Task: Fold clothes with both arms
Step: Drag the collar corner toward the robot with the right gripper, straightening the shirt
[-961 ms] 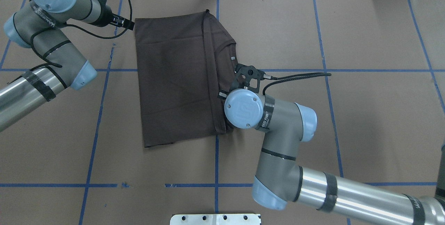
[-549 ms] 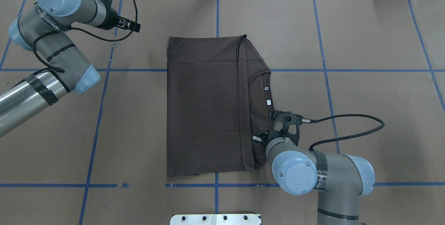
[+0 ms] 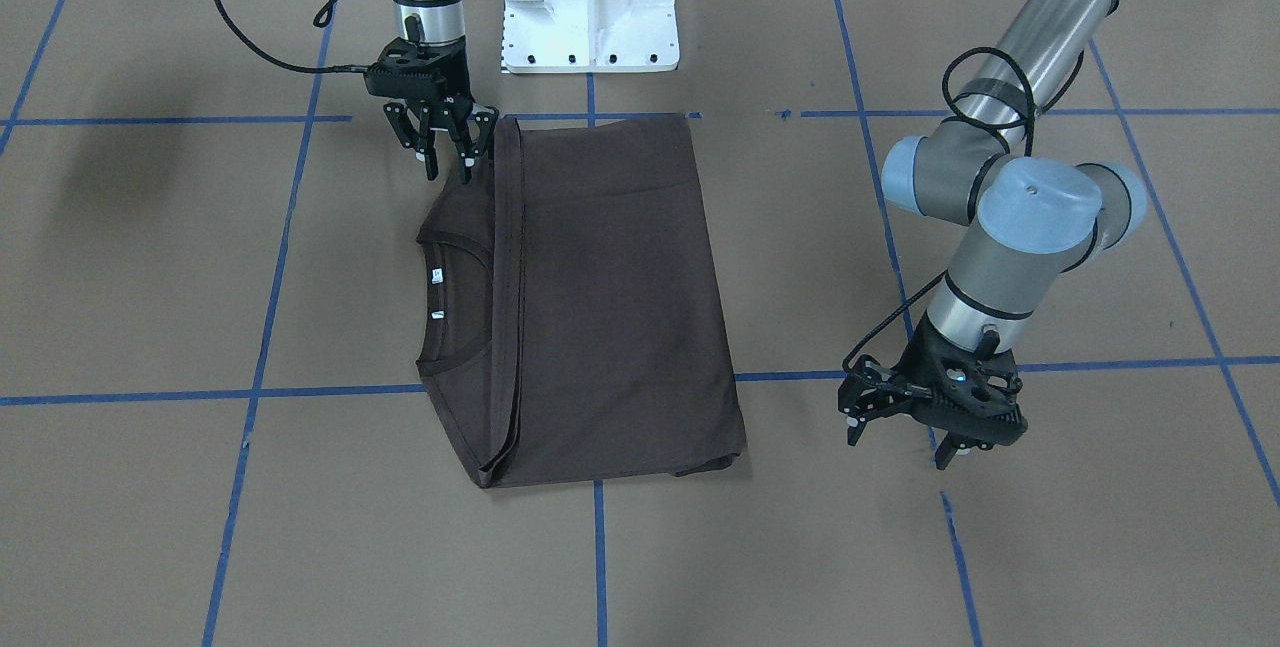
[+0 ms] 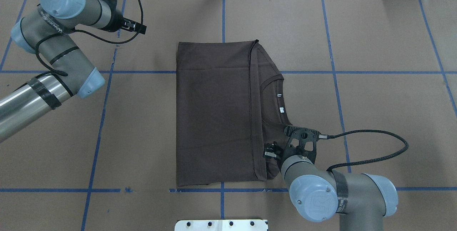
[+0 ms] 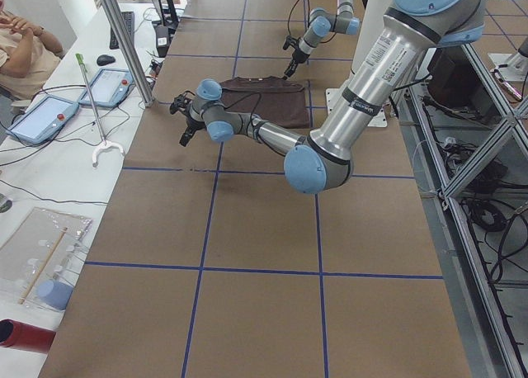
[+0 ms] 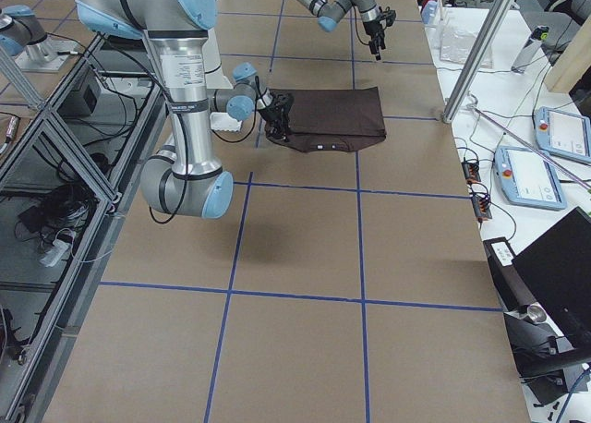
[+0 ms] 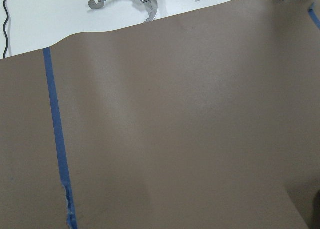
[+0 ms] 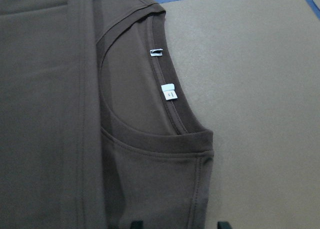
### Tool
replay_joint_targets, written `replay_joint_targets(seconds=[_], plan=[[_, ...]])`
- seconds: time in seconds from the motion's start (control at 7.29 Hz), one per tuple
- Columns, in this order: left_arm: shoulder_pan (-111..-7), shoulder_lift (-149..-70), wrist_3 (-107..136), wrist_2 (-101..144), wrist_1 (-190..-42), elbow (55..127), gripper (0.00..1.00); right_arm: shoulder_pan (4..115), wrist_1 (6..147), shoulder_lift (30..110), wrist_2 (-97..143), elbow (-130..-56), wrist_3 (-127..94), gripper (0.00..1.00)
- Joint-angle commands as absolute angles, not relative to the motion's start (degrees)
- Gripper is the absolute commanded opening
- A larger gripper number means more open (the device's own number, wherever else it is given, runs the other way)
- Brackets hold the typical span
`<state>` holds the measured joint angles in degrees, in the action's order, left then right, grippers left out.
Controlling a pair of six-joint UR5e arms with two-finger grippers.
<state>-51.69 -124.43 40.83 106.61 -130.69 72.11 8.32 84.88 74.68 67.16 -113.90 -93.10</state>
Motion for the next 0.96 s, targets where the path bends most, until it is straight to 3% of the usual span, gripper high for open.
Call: replay_joint_targets(seconds=[0.0,0.27,0.55,0.82], plan=[[-51.68,-124.45,40.78,106.61,-130.69,72.16,1.00,5.91,84.73,74.54,65.49,-114.34,-80.91,1.00],[-51.59,-124.37,40.78,106.61,-130.69,72.16,1.00,2.74,84.55,73.66,62.94,-114.61,-76.06,1.00],[-51.50,-124.37,40.87,106.61,-130.69,72.16,1.00,-0.43,84.29,73.56,60.39,-114.61,-74.97,0.81],[-51.50,-123.84,40.87,106.61,-130.69,72.25,1.00,-2.54,84.29,73.48,58.98,-114.52,-74.62,0.74]])
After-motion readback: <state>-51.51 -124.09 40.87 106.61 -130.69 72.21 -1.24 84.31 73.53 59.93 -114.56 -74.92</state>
